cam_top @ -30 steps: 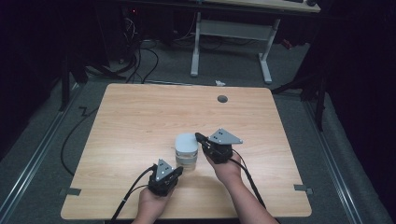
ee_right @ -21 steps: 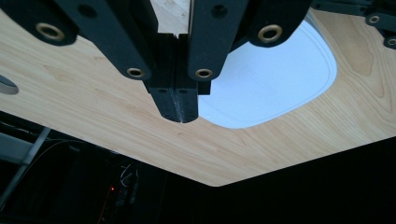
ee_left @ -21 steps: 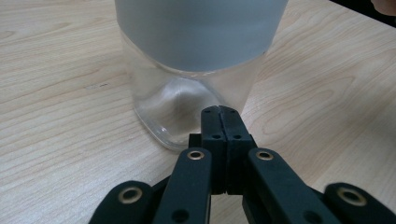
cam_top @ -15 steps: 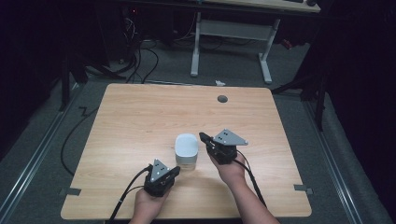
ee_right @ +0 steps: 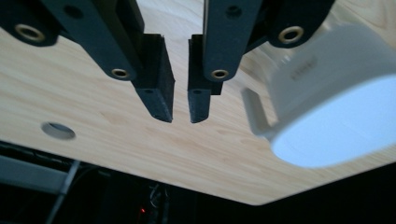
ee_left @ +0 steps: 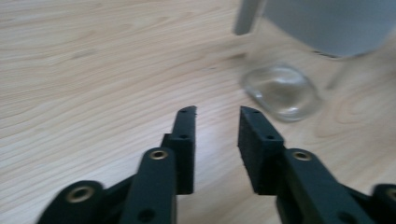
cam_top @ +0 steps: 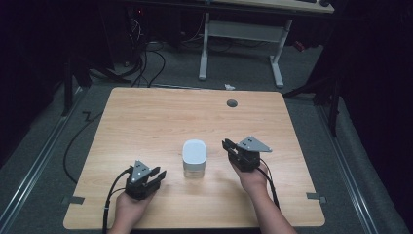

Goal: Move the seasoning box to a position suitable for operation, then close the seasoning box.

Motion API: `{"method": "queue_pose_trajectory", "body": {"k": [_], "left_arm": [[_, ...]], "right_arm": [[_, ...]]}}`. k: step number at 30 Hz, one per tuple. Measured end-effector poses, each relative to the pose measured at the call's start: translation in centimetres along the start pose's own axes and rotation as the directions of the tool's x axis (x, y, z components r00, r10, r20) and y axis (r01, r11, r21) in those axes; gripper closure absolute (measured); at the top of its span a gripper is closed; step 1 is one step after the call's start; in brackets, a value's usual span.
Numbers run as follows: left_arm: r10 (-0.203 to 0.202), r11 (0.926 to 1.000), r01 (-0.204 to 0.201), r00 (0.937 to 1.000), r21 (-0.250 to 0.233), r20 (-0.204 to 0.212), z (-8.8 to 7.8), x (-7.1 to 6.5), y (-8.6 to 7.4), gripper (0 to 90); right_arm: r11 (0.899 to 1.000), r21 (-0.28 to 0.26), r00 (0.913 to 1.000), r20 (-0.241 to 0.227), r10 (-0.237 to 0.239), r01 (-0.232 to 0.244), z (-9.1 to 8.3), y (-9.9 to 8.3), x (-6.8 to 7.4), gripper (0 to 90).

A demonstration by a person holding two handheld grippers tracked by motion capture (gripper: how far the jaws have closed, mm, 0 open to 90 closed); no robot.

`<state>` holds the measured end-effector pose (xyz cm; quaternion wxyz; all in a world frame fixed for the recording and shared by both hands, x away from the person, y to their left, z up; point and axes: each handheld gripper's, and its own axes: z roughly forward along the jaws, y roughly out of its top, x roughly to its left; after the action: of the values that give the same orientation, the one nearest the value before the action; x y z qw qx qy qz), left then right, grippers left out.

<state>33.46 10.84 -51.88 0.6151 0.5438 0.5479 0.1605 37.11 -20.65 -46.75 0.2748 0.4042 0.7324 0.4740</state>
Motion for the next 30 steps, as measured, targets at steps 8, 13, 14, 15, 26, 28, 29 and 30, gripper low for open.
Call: {"method": "queue_pose_trajectory", "body": {"k": [8,13,14,15,26,28,29,30], "left_arm": [[0.012,0.9978,-0.018,0.9954,-0.063,-0.095,0.0,3.9,2.9,47.8],[0.027,0.9965,-0.038,0.9894,-0.074,-0.143,-0.3,5.4,3.0,44.9],[0.036,0.996,-0.048,0.9877,-0.075,-0.152,-0.8,5.8,2.6,44.6],[0.035,0.9953,-0.048,0.9876,-0.083,-0.153,-1.3,6.0,2.3,44.4],[0.063,0.996,-0.071,0.9875,-0.055,-0.145,-3.0,5.8,1.2,45.0],[0.05,0.9968,-0.058,0.9892,-0.055,-0.138,-3.2,5.7,1.2,45.1],[0.053,0.9968,-0.061,0.9889,-0.053,-0.139,-3.3,5.7,1.2,45.1],[0.051,0.9967,-0.06,0.9888,-0.056,-0.14,-3.2,5.7,1.2,45.1]], "right_arm": [[0.998,0.039,0.9938,0.106,0.036,-0.04,-2.2,-2.0,-3.3,64.4],[0.995,0.037,0.9832,0.16,0.088,-0.095,-4.3,-4.0,-5.4,56.0],[0.994,0.039,0.9815,0.167,0.094,-0.102,-4.6,-4.4,-5.7,54.1],[0.993,0.04,0.9779,0.182,0.103,-0.112,-5.3,-5.1,-5.9,50.5],[0.988,0.039,0.965,0.225,0.135,-0.148,-9.8,-9.5,-4.4,42.5],[0.982,0.036,0.9616,0.212,0.174,-0.186,-9.3,-9.4,-4.7,41.9],[0.983,0.042,0.9618,0.216,0.168,-0.181,-9.3,-9.4,-4.6,41.8],[0.984,0.043,0.9623,0.218,0.162,-0.176,-9.3,-9.4,-4.6,41.7]]}}
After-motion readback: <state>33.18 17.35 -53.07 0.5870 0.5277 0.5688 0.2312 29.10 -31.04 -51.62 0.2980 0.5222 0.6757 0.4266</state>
